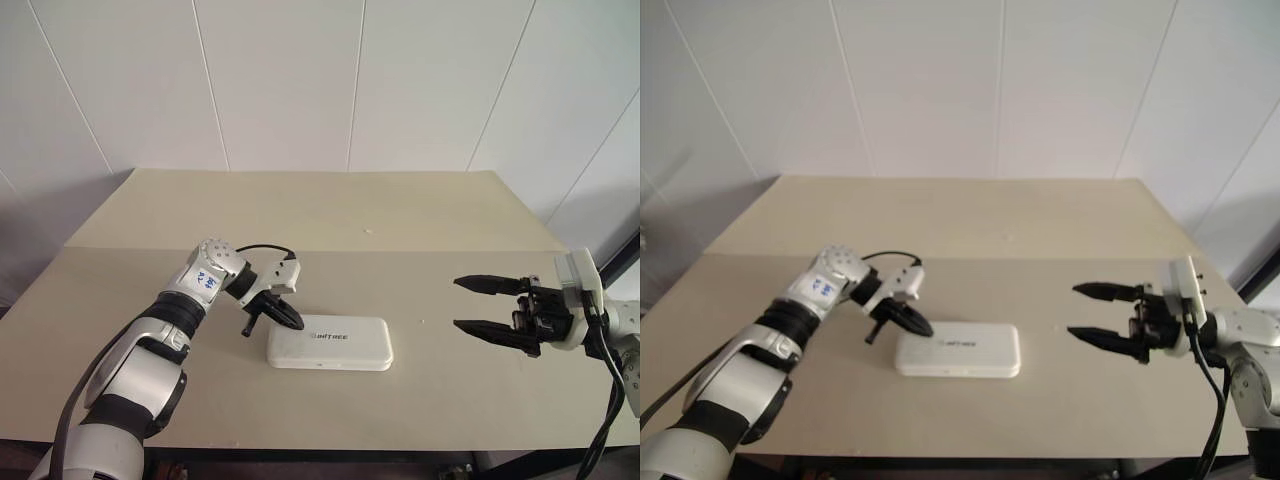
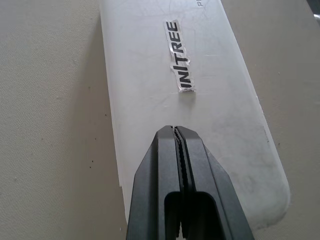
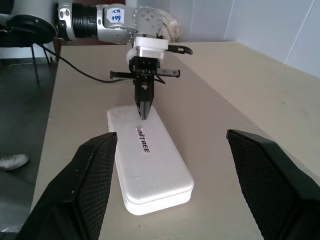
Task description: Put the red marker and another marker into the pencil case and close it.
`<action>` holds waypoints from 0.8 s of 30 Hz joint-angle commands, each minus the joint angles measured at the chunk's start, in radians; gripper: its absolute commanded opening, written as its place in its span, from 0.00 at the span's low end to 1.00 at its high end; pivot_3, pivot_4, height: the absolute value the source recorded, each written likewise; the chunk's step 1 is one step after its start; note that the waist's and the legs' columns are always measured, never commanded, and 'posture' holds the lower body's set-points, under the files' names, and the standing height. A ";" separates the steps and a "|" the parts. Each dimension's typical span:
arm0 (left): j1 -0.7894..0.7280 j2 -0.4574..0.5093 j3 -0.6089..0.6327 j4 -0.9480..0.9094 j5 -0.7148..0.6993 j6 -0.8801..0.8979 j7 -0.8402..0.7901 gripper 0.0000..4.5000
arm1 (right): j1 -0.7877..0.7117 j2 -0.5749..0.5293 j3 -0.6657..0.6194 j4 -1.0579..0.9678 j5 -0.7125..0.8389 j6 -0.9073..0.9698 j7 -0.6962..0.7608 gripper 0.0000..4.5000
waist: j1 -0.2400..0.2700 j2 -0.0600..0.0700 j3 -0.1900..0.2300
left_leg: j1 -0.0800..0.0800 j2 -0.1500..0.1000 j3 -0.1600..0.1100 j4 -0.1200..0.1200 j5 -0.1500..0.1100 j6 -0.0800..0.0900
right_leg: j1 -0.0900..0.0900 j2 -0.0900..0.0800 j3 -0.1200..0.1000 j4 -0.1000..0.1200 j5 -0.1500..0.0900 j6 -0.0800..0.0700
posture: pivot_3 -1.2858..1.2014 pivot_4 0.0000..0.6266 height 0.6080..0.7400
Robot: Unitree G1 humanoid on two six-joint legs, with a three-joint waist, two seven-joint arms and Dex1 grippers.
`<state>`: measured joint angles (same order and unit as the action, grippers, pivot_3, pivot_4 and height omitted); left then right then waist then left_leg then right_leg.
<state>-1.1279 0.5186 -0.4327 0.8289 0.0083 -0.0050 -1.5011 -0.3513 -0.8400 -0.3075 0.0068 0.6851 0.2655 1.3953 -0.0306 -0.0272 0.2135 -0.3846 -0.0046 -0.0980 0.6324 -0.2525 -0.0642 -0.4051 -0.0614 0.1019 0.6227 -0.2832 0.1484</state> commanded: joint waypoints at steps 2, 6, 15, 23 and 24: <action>0.045 0.001 -0.038 0.026 0.090 -0.037 0.007 0.01 | -0.025 -0.012 0.000 0.001 -0.008 -0.018 0.009 1.00 | -0.001 0.001 -0.001 | 0.001 0.000 0.000 0.000 0.000 0.000 | 0.000 0.000 0.000 0.000 0.000 0.000 | 0.52 0.24 1.00; 0.050 -0.024 0.099 -0.050 -0.060 0.165 -0.019 0.01 | -0.016 -0.003 -0.003 -0.014 -0.010 -0.020 -0.008 1.00 | -0.001 0.002 -0.001 | 0.001 0.000 0.000 0.000 0.000 0.000 | 0.001 0.000 0.000 0.000 0.000 0.000 | 0.52 0.24 1.00; 0.190 -0.001 0.333 -0.369 -0.252 0.489 0.128 0.01 | -0.001 -0.004 -0.014 -0.017 -0.007 -0.021 -0.021 1.00 | 0.000 0.001 0.000 | -0.005 0.000 -0.001 -0.002 0.000 0.001 | -0.006 0.000 0.000 0.002 -0.001 0.000 | 0.52 0.24 1.00; 0.348 0.013 0.445 -0.578 -0.358 0.460 0.185 0.28 | -0.057 -0.001 0.019 0.031 -0.031 -0.026 -0.013 1.00 | 0.000 0.001 0.000 | -0.003 0.000 -0.001 0.000 0.001 0.000 | -0.005 0.000 0.000 0.003 0.000 0.000 | 0.52 0.24 1.00; 0.360 0.008 0.468 -0.584 -0.375 0.436 0.189 0.36 | -0.065 -0.001 0.023 0.034 -0.032 -0.023 -0.011 1.00 | 0.001 0.001 0.000 | -0.003 0.000 -0.001 -0.001 0.001 0.000 | -0.005 0.000 0.000 0.003 0.000 0.000 | 0.52 0.24 1.00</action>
<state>-0.7690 0.5170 -0.0066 0.2859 -0.3228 0.4639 -1.3114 -0.3972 -0.8384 -0.2787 0.0461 0.6475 0.2583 1.3801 -0.0299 -0.0267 0.2137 -0.3875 -0.0043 -0.0986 0.6318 -0.2516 -0.0647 -0.4098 -0.0616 0.1018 0.6256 -0.2836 0.1479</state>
